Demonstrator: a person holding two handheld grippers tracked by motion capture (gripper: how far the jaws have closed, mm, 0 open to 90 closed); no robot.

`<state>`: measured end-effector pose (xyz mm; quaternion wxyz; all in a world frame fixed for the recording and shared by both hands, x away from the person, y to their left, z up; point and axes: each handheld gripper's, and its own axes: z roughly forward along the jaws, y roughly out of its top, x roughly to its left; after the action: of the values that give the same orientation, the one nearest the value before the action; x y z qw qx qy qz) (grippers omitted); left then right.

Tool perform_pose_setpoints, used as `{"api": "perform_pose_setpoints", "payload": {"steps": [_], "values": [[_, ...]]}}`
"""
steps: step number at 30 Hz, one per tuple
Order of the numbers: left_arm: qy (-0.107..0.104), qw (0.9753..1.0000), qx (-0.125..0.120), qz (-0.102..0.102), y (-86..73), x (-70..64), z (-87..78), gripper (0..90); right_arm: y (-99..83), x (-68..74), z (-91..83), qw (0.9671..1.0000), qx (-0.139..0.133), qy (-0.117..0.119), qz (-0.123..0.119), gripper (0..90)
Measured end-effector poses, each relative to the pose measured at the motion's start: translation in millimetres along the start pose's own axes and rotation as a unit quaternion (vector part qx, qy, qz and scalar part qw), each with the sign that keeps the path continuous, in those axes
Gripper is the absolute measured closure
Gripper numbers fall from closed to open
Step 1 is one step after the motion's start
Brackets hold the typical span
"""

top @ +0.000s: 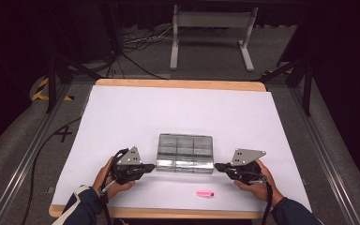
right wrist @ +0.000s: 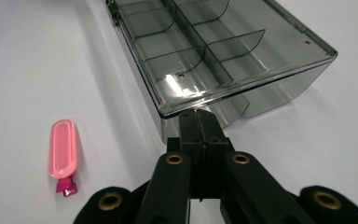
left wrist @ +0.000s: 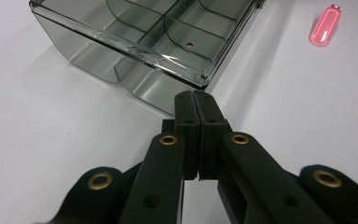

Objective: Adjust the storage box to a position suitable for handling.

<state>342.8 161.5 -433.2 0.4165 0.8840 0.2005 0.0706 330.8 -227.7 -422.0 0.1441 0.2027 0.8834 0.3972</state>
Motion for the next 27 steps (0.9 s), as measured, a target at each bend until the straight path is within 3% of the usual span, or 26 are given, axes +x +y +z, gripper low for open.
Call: {"api": "perform_pose_setpoints", "payload": {"steps": [12, 15, 19, 22, 27], "values": [[-0.004, 1.0000, -0.006, -0.007, 0.2, 2.7, 0.6, 89.1, 0.4, -0.7, -0.6, 1.0000, -0.007, 0.003, -0.005, 90.0], [-0.001, 1.0000, -0.002, -0.006, 0.8, 3.7, 2.6, 90.0, 2.3, -0.8, -1.3, 0.9997, -0.018, 0.014, -0.008, 90.0], [-0.001, 1.0000, -0.002, -0.006, 0.8, 4.3, 2.6, 88.9, 5.7, -0.5, -0.4, 0.9998, -0.018, 0.002, -0.011, 90.0], [0.007, 1.0000, -0.006, -0.002, 3.5, 4.4, 0.7, 82.7, 6.3, -1.7, -1.2, 0.9997, -0.023, 0.000, -0.007, 90.0], [0.031, 0.9995, -0.007, 0.009, 7.1, 5.8, 1.2, 80.4, 6.4, -3.5, -3.7, 0.9994, -0.035, 0.001, 0.002, 90.0]]}}
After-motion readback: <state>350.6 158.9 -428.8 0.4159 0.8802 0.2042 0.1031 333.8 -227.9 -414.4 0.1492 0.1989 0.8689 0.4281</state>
